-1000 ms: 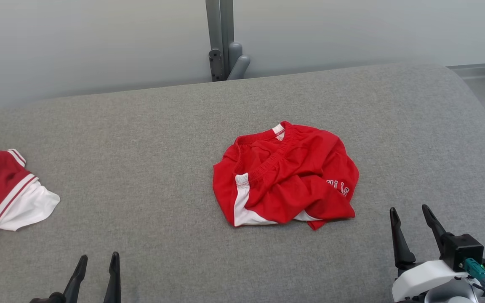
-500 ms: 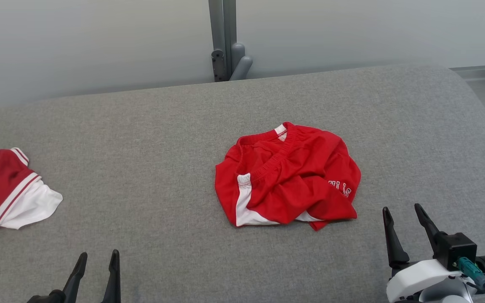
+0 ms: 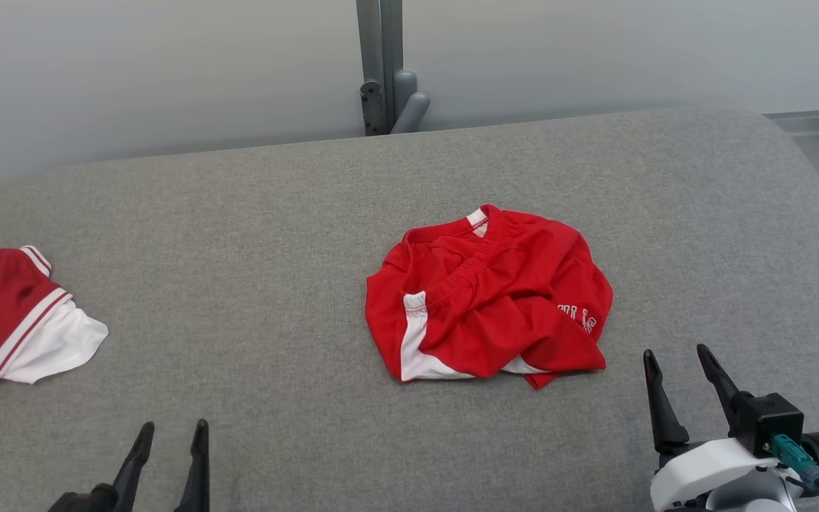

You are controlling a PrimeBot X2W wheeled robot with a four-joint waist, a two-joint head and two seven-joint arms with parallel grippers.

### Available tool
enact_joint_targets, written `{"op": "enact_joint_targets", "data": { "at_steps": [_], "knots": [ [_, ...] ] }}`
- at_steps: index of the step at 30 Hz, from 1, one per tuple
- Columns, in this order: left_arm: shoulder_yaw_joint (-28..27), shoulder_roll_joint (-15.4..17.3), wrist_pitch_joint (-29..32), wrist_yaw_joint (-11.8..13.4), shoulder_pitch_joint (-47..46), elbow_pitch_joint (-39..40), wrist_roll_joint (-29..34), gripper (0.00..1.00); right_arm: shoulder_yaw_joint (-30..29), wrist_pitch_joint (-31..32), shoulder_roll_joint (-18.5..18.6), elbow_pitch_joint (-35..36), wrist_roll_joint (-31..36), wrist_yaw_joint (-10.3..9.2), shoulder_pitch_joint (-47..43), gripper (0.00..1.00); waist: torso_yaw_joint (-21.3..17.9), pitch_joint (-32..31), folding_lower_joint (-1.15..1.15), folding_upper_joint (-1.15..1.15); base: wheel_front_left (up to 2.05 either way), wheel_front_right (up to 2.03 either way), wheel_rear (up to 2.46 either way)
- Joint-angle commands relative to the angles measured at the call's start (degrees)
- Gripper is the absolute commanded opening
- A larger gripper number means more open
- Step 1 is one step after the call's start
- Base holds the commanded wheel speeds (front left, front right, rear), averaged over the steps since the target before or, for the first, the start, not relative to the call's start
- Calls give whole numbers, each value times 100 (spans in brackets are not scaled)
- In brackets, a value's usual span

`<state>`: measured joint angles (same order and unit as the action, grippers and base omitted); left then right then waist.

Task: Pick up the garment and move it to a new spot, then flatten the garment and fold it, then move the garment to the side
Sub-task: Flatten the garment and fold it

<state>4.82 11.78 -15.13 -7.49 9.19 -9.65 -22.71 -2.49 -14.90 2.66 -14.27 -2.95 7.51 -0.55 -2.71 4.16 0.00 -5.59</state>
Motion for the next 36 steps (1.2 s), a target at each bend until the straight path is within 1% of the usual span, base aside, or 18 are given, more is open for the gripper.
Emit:
{"op": "enact_joint_targets", "data": {
  "at_steps": [1, 4, 8, 11, 15, 17, 20, 25, 27, 29, 32, 36],
  "knots": [
    [58, 60, -2, -5, -106, -1, 18, 100, 5, -21, 19, -9, -34, -4, 37, 100, 2, 6, 0, 1, 0, 0, 0],
    [448, 296, -2, -5, -365, -13, 100, 100, 24, -22, 18, -22, -31, -4, 60, 100, 14, 28, 0, 1, 0, 0, 0],
    [1181, 697, 22, -4, -1002, -95, 99, 100, 93, -22, 20, -8, -25, -4, 142, 100, -61, 99, 0, 1, 0, 0, 0],
    [1893, 930, 406, -4, -1670, -125, -25, 100, 143, -22, 19, 36, -93, -4, 194, 100, -156, 181, 0, 1, 0, 0, 0],
    [2852, 1158, 1139, -1, -2662, -233, -340, 100, 245, -21, 18, 37, -191, -4, 203, 100, -288, 322, 0, 1, 0, 0, 0],
    [3295, 1205, 1446, -1, -3202, -330, -483, 100, 264, -22, 20, 39, -231, -4, 250, 100, -362, 432, 0, 1, 0, 0, 0],
    [3907, 1165, 1804, -1, -3929, -624, -706, 100, 300, -22, 17, 55, -271, -4, 351, 100, -479, 615, 0, 1, 0, 0, 0],
    [4901, 1123, 2027, -1, -4888, -1271, -981, 100, 352, -22, 20, 57, -319, -4, 508, 100, -720, 865, 0, 1, 0, 0, 0],
    [5294, 1165, 2047, -1, -5137, -1495, -1132, 100, 345, -22, 19, 58, -338, -4, 552, 100, -815, 917, 0, 1, 0, 0, 0],
    [5574, 1221, 1982, 0, -5338, -1666, -1289, 100, 333, -22, 18, 59, -343, -4, 562, 100, -898, 955, 0, 1, 0, 0, 0],
    [5870, 1224, 1813, 0, -5543, -1883, -1525, 100, 260, -21, 18, 48, -370, -4, 522, 100, -946, 978, 0, 1, 0, 0, 0],
    [6192, 1263, 1697, 0, -5673, -2060, -1673, 100, 269, -22, 16, 12, -376, -4, 478, 100, -970, 972, 0, 1, 0, 0, 0]
  ]
}}
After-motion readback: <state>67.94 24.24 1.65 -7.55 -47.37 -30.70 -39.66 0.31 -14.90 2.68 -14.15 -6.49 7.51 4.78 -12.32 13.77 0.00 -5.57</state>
